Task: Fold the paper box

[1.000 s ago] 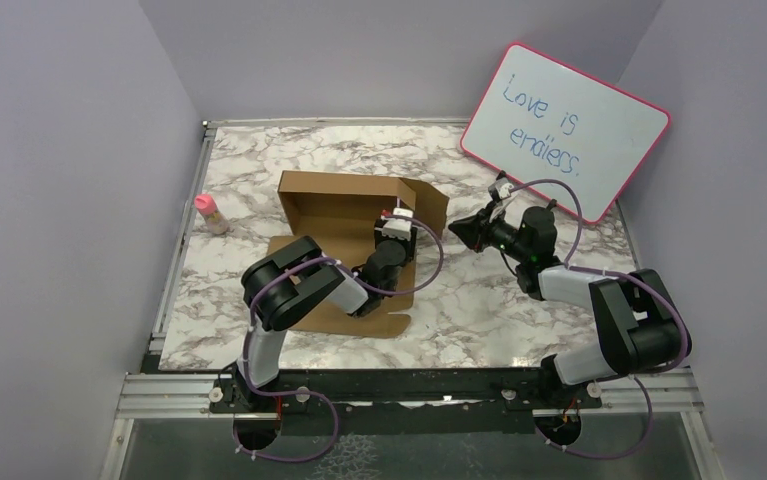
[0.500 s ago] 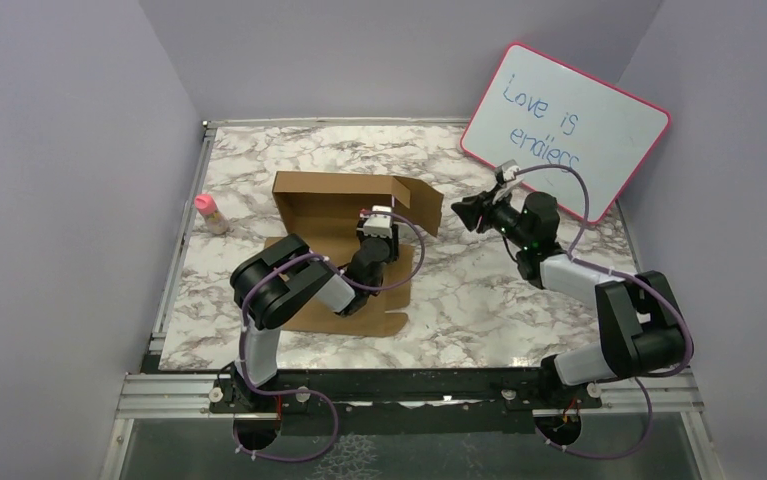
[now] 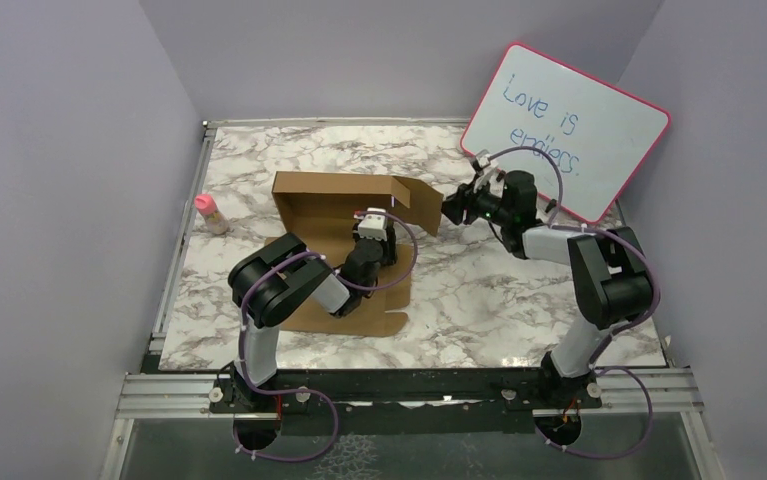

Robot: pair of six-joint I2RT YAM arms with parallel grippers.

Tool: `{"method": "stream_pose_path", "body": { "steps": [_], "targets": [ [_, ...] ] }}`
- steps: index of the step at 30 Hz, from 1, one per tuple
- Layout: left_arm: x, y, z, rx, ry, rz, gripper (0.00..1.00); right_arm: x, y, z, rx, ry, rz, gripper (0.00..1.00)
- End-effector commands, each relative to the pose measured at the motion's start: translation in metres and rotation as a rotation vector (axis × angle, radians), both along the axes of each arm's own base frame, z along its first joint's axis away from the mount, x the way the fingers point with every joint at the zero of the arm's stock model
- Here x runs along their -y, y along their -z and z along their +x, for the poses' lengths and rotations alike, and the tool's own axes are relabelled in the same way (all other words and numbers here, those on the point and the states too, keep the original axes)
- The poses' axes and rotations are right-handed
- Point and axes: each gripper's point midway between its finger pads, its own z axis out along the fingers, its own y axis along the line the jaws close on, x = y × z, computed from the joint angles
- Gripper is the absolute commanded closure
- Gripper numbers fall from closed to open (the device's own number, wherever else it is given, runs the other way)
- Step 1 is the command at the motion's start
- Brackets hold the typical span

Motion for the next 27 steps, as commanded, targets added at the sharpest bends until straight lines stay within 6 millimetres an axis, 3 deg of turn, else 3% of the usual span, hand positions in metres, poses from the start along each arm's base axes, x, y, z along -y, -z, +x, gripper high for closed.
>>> {"method": "stream_pose_path", "body": {
  "steps": [1, 14, 27],
  "targets": [
    [0.006, -0.01, -0.004, 0.014, 0.041, -0.052, 0.51, -0.026, -0.007, -0.013, 0.009, -0.184, 0.039, 0.54],
    [0.002, -0.004, -0.012, -0.01, 0.068, -0.051, 0.5, -0.072, -0.009, -0.041, 0.029, -0.381, 0.092, 0.54],
    [0.006, -0.001, -0.025, -0.039, 0.154, -0.079, 0.5, -0.103, -0.02, -0.052, 0.058, -0.481, 0.106, 0.53]
  ]
}}
